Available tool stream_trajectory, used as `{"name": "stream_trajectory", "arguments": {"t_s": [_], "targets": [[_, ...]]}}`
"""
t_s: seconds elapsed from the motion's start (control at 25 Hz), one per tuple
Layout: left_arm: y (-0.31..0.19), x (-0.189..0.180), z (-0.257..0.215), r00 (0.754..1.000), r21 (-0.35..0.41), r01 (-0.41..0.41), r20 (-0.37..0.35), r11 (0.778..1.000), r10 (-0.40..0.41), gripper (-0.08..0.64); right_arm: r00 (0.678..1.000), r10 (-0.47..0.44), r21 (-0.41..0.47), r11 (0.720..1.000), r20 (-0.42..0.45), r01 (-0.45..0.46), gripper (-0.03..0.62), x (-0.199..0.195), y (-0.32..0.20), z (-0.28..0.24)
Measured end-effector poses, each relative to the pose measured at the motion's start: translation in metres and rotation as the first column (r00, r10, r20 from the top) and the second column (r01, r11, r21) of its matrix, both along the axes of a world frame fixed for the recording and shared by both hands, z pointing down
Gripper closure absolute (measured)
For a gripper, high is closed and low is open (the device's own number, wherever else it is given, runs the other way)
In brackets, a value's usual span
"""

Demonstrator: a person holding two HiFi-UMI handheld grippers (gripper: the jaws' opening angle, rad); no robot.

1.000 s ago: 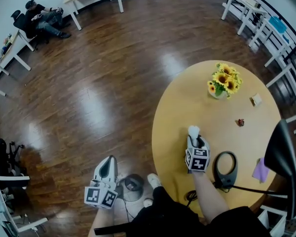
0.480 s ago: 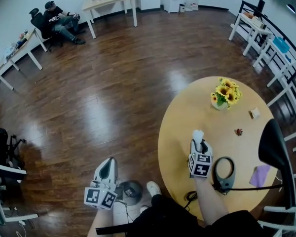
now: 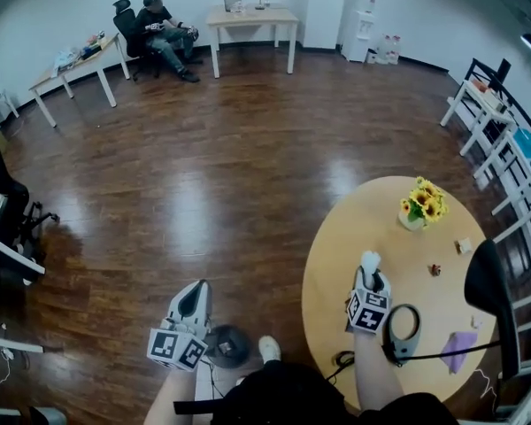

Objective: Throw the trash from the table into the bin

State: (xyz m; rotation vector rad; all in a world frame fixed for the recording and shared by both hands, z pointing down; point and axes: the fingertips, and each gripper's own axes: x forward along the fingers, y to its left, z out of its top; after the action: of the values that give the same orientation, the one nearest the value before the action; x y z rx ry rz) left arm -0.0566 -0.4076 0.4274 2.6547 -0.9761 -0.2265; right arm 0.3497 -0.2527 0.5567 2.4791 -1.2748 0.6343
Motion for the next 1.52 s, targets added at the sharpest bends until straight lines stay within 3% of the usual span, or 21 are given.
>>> {"name": "stream_trajectory", "arguments": {"t_s": [0.36, 0.56, 0.88, 1.04, 1.52], "targets": [[0.009, -0.064, -0.015, 0.993, 0.04, 0.117, -0.026, 0.992, -0.116, 0.559, 0.996, -0.08, 0.055, 0.995, -0.025, 0.081, 0.437, -0.031, -0.025, -0.022], [0.029, -0.111, -0.029, 0.981, 0.065, 0.194, -0.032, 0.979, -0.193, 0.559, 0.979, -0.201, 0.105, 0.973, -0.036, 0.203, 0.437, -0.089, -0.06, -0.036], [0.075, -0.196, -0.033, 0.945, 0.08, 0.327, -0.041, 0.941, -0.325, 0.559, 0.932, -0.359, 0.157, 0.919, -0.052, 0.363, 0.437, -0.18, -0.077, -0.053], [0.1, -0.222, -0.031, 0.931, 0.078, 0.366, -0.034, 0.927, -0.364, 0.559, 0.883, -0.465, 0.161, 0.869, -0.059, 0.468, 0.437, -0.234, -0.076, -0.054], [0.179, -0.305, 0.006, 0.861, -0.014, 0.509, 0.027, 0.861, -0.509, 0.559, 0.675, -0.738, 0.067, 0.673, -0.014, 0.737, 0.437, -0.39, -0.058, -0.018]]}}
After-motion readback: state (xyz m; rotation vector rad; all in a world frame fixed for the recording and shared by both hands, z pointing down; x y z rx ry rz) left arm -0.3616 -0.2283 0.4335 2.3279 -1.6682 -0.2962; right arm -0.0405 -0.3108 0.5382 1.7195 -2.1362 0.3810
